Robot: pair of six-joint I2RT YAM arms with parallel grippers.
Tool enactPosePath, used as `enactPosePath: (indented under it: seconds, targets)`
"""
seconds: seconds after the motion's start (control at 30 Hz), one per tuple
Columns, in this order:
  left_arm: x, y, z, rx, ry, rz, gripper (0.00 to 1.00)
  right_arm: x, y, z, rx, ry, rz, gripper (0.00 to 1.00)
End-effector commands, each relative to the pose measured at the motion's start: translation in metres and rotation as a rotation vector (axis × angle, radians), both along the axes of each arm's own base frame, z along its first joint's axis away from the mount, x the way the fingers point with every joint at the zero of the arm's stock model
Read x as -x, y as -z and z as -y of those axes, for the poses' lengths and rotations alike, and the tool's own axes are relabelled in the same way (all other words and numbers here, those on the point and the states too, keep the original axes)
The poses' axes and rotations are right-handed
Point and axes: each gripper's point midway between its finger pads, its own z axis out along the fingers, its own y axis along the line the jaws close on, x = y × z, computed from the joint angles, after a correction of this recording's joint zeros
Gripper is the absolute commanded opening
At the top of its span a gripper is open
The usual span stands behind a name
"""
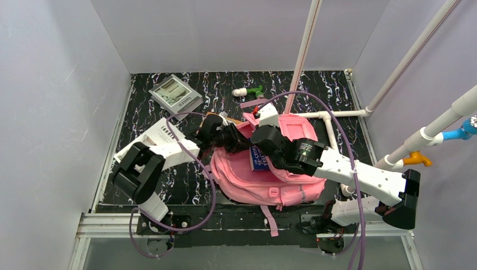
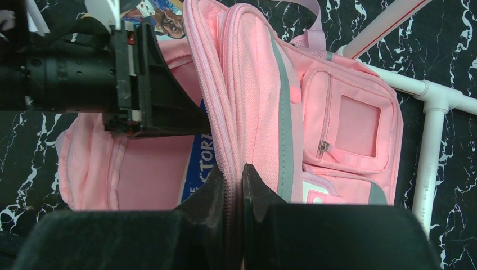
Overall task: Pack the student bag
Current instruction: Place the book in the student bag.
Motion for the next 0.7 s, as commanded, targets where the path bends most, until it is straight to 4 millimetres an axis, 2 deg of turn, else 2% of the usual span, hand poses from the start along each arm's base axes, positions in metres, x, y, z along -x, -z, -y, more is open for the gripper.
enactPosePath:
  seconds: [0.0,0.1,0.17,0.23,0.37,0.43,0.47,0.5,0.53,0.67]
  targets:
    - [-0.021,-0.017,0.024,0.045,-0.021,0.055,0.0,-0.012,-0.092,-0.018,-0.316,0.034,0.156,0.01]
    - [-0.019,-0.012,0.037,0.074,0.034,0.01,0.0,-0.012,-0.09,-0.017,-0.311,0.034,0.154,0.01]
    - [-0.016,-0.009,0.038,0.076,0.051,-0.003,0.02,-0.012,-0.09,-0.014,-0.309,0.039,0.158,0.01]
    - [-0.013,-0.008,0.035,0.07,0.054,0.002,0.13,-0.012,-0.09,-0.012,-0.306,0.042,0.161,0.01]
    - [-0.007,-0.019,0.031,0.075,0.082,0.039,0.41,-0.011,-0.089,-0.007,-0.302,0.05,0.167,0.01]
    - [-0.005,-0.024,0.024,0.07,0.095,0.061,0.5,-0.011,-0.088,-0.005,-0.3,0.05,0.167,0.01]
    - [-0.005,-0.027,0.018,0.069,0.099,0.074,0.69,-0.011,-0.088,-0.004,-0.296,0.049,0.166,0.01]
    - [-0.004,-0.028,0.013,0.062,0.106,0.08,0.84,-0.01,-0.088,-0.004,-0.298,0.049,0.166,0.01]
    - [-0.003,-0.03,0.006,0.054,0.109,0.08,0.89,-0.01,-0.088,-0.003,-0.298,0.048,0.166,0.01]
    - [0.004,-0.041,-0.028,0.029,0.09,0.103,0.9,-0.008,-0.088,0.002,-0.304,0.051,0.17,0.01]
